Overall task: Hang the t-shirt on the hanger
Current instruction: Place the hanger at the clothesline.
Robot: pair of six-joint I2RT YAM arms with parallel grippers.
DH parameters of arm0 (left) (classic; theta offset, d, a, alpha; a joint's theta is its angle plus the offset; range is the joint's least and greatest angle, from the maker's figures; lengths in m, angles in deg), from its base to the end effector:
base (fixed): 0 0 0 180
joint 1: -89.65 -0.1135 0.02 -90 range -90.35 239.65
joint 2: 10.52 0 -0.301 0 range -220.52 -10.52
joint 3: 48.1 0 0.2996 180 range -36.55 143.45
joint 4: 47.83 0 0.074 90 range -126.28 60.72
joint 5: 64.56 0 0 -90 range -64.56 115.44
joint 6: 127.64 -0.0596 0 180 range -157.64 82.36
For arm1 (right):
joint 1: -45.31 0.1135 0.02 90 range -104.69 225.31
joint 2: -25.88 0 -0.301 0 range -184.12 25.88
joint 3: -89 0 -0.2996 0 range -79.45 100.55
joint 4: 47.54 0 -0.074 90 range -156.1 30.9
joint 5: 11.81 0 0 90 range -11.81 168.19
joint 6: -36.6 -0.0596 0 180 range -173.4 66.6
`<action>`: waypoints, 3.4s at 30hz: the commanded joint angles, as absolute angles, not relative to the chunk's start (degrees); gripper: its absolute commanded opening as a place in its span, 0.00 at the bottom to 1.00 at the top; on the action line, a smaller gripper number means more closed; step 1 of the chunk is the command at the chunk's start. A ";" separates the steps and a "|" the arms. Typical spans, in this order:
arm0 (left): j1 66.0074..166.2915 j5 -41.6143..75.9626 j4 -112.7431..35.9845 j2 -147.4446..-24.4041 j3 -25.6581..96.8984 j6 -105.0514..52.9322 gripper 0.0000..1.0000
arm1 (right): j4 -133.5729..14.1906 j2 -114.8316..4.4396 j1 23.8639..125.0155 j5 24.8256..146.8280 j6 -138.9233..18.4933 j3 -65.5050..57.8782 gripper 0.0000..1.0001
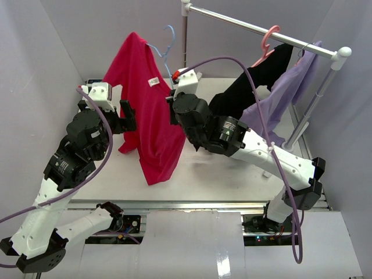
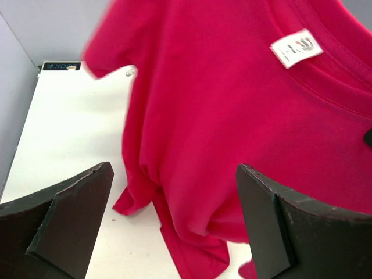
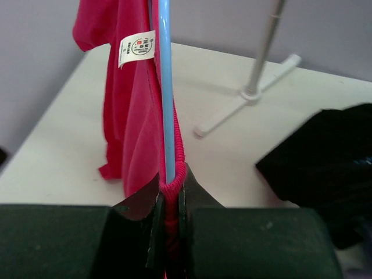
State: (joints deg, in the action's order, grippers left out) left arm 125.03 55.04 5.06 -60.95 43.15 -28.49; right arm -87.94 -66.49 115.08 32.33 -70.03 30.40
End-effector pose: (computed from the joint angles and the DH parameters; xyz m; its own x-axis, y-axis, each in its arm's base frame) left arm 0.1622 -0.0791 0.5151 -0.1858 -0.0377 -0.9819 0.0811 0.9953 -0.0535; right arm 0.1811 0.3677 0.5369 -0.1827 0.0806 -0.9799 -0.3735 0.9162 0.1450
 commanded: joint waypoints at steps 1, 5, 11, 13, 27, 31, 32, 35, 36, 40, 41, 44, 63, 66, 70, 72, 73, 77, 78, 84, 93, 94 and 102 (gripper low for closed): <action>124.98 52.31 5.53 -60.03 44.40 -28.09 0.98 | -82.30 -60.51 114.60 13.82 -76.25 23.50 0.08; 124.90 30.58 2.74 -58.56 42.18 -27.74 0.98 | -82.21 -58.88 111.37 10.41 -76.24 20.55 0.08; 124.98 17.96 -4.90 -54.71 32.01 -24.29 0.98 | -82.29 -59.70 104.93 12.87 -75.93 23.17 0.08; 124.98 16.92 -5.77 -53.77 30.26 -23.41 0.98 | -82.91 -60.68 103.34 12.97 -76.77 24.17 0.08; 124.98 17.03 -7.05 -51.43 25.24 -23.40 0.98 | -79.46 -76.58 99.59 7.95 -76.22 42.47 0.08; 124.98 18.10 -6.83 -50.77 25.06 -23.51 0.98 | -78.96 -80.57 97.94 9.37 -75.75 45.75 0.08; 124.98 18.14 -6.83 -50.54 25.06 -23.49 0.98 | -78.96 -81.19 97.31 9.59 -76.29 45.79 0.08; 124.98 17.90 -6.92 -50.22 25.15 -23.31 0.98 | -78.96 -81.90 95.44 9.98 -77.99 45.18 0.08; 124.98 17.58 -6.92 -50.16 25.13 -23.33 0.98 | -78.96 -81.96 94.96 10.00 -78.97 44.78 0.08; 124.96 17.39 -6.85 -49.82 24.62 -23.88 0.98 | -78.96 -81.52 92.40 12.21 -81.59 43.59 0.08; 124.91 17.49 -6.90 -49.61 24.36 -23.98 0.98 | -78.96 -81.52 91.62 12.78 -82.00 43.53 0.08; 124.98 18.05 -6.92 -48.93 23.49 -24.10 0.98 | -78.96 -82.48 89.97 14.38 -82.67 44.04 0.08; 124.98 18.08 -9.58 -47.30 18.80 -22.96 0.98 | -79.05 -86.42 85.65 20.60 -84.91 41.97 0.08; 124.98 18.14 -9.56 -46.95 18.82 -23.05 0.98 | -79.05 -85.95 85.52 21.02 -85.47 40.66 0.08; 124.96 18.12 -9.47 -46.15 18.97 -23.05 0.98 | -79.11 -85.39 85.37 22.43 -86.08 39.56 0.14; 124.93 18.44 -9.32 -45.62 18.95 -23.05 0.98 | -79.13 -84.98 85.39 23.01 -85.76 39.30 0.36; 124.90 18.63 -9.22 -45.37 18.92 -23.05 0.98 | -79.13 -84.73 85.39 23.29 -85.60 39.15 0.47; 124.98 19.53 -9.66 -45.06 18.73 -23.18 0.98 | -79.19 -82.52 85.36 27.65 -82.40 40.05 0.91; 124.98 19.74 -10.18 -45.06 18.47 -23.28 0.98 | -79.35 -81.89 85.52 29.11 -80.94 40.68 0.90; 124.98 20.08 -14.82 -45.50 15.84 -22.00 0.98 | -82.91 -70.47 85.57 37.12 -77.13 35.18 0.90; 124.97 18.32 -23.63 -48.08 15.58 -18.38 0.98 | -83.75 -55.46 86.44 43.62 -69.27 30.20 0.90; 124.92 18.64 -24.33 -48.49 14.71 -18.07 0.98 | -85.39 -53.81 86.45 47.14 -69.13 29.79 0.90; 124.98 15.06 -32.68 -51.29 7.81 -11.11 0.98 | -83.16 -36.46 88.41 70.68 -66.56 5.08 0.90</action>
